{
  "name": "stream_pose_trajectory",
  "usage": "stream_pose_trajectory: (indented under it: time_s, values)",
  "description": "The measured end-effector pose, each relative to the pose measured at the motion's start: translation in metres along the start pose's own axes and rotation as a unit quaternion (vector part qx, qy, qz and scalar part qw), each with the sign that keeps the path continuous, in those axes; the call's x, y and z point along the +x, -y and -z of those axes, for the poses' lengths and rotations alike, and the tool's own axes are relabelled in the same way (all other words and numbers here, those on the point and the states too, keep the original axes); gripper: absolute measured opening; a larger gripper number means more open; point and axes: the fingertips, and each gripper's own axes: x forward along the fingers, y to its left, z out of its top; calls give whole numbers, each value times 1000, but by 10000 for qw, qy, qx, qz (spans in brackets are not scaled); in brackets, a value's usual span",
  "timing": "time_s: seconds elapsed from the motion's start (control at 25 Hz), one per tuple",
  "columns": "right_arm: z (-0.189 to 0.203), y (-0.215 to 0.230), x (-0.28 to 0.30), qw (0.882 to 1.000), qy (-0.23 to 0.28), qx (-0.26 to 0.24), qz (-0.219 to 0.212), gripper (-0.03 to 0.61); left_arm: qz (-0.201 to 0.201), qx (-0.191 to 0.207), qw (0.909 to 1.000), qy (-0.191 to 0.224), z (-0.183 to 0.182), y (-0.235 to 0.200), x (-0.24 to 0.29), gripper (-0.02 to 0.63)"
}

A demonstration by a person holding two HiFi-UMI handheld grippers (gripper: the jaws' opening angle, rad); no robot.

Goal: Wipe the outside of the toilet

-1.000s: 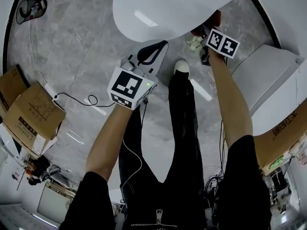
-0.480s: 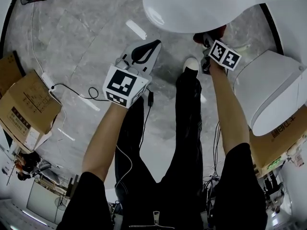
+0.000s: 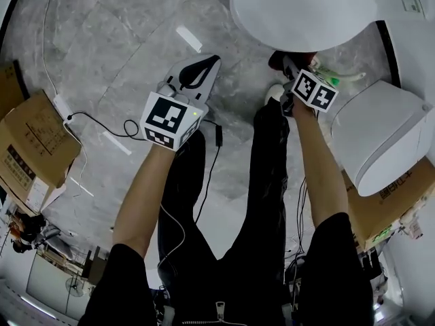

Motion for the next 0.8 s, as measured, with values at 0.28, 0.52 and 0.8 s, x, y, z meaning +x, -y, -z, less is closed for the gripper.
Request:
stream_pose_trajectory:
  time_s: [0.28,0.52,0.8]
  values:
    - [22,-54,17,9996,-44,258,-107,77,-83,-63,9999,4,10,-33,-30,-2]
    - [31,-109,45,9974,-15,611,-378,78,-200,-107,9997,-11,18,-64,-55,-2]
    - [22,-154,73,9953,122,846,-457,78,-322,-153,9993,-54,26,-94,-80,-2]
